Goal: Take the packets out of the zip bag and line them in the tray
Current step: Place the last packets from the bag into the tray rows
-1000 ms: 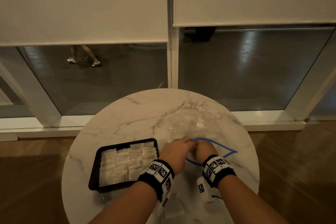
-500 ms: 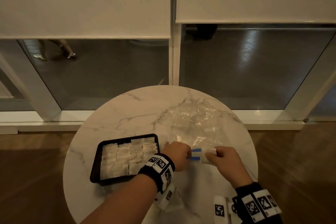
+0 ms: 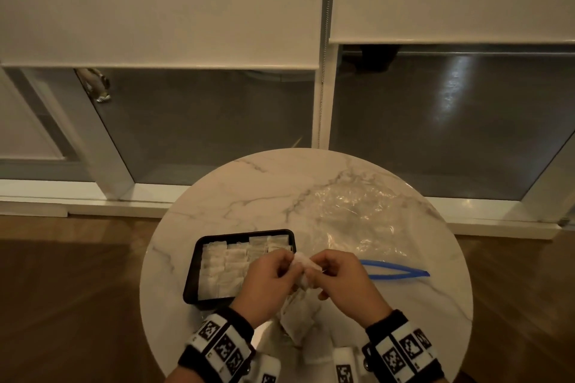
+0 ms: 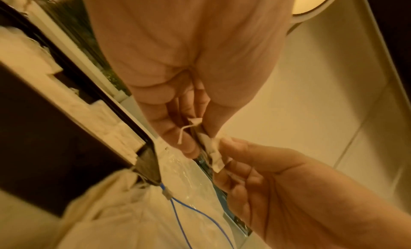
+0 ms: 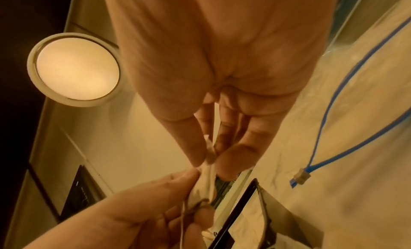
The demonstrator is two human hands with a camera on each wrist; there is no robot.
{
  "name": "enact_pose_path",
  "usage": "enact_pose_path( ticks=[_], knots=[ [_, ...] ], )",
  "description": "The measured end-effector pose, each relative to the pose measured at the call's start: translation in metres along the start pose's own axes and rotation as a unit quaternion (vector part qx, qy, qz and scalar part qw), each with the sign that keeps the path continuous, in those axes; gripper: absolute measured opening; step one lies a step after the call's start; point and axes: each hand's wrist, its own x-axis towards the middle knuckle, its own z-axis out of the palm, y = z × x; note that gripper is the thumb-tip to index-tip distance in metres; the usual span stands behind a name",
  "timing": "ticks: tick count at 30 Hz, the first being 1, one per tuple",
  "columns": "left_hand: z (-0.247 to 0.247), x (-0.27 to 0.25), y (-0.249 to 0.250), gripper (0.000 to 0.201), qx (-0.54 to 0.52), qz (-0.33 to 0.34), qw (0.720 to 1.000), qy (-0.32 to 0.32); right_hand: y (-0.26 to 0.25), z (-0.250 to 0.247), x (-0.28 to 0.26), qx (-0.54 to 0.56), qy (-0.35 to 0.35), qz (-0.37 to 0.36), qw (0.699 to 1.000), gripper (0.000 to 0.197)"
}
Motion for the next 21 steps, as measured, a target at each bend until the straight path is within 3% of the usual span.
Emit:
enact_pose_path(
  ticks=[6,9,14,17,21],
  knots=[
    [-0.026,-0.009,-0.013,0.006,-0.018,-0.037,0.998,0.039,0.0,0.017,0.024,-0.109,-0.009,-0.029,0.994,0.007],
    [-0.04,-0.008,-0.024,0.011,0.095,-0.062,0.992,0.064,0.002,0.019,0.039,-0.187,0.008,-0.031,0.982,0.005],
    [-0.049,-0.014,-0.037,0.032,0.336,-0.089,0.935,-0.069,0.002,0.024,0.061,-0.32,-0.018,-0.009,0.947,0.01],
    [-0.044,-0.018,-0.042,0.045,0.389,-0.083,0.915,-0.072,-0.003,0.031,0.069,-0.365,-0.055,-0.002,0.929,0.011],
    [-0.04,-0.023,-0.047,0.052,0.422,-0.054,0.903,-0.054,-0.011,0.039,0.074,-0.454,-0.106,-0.022,0.884,0.012]
  ],
)
